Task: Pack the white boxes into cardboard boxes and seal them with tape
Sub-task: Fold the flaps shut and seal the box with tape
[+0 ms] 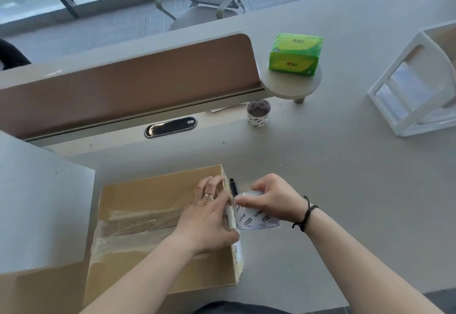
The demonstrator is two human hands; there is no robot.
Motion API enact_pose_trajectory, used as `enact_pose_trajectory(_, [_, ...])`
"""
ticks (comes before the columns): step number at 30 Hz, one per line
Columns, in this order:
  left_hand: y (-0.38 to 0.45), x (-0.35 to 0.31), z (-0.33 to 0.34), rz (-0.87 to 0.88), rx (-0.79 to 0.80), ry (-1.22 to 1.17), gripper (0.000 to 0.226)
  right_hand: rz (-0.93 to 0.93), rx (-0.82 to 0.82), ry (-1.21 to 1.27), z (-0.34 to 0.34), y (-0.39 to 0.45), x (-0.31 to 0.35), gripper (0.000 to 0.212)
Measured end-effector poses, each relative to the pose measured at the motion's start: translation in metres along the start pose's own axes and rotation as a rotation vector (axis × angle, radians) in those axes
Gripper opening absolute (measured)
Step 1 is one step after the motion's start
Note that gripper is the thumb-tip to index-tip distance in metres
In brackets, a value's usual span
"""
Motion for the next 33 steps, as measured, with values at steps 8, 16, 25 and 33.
enact_pose_trajectory(8, [0.001, -0.005, 0.002, 0.001, 0.047, 0.026, 0.054, 0.039, 0.099, 0.054, 0.006, 0.003, -0.023, 0.061])
enact_pose_trajectory(16, [0.012, -0.01, -0.004, -0.015, 0.157, 0.066, 0.054, 0.057, 0.148, 0.103, 0.01, 0.004, -0.033, 0.059])
enact_pose_trajectory(25, [0.031, -0.016, -0.015, -0.025, 0.314, 0.137, 0.066, 0.016, 0.138, 0.111, 0.007, 0.007, -0.03, 0.059])
enact_pose_trajectory(33, [0.034, -0.018, -0.016, -0.011, 0.331, 0.23, 0.068, 0.059, 0.203, 0.165, 0.018, 0.011, -0.044, 0.049])
Point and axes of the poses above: each hand's wrist, its own y-axis towards the middle knuckle, its own z-axis out of the palm, x = y × z, the point moved 6 cm from there along y, towards the middle knuckle, and after that the axes turned 6 degrees about -y, right-handed, at the moved point
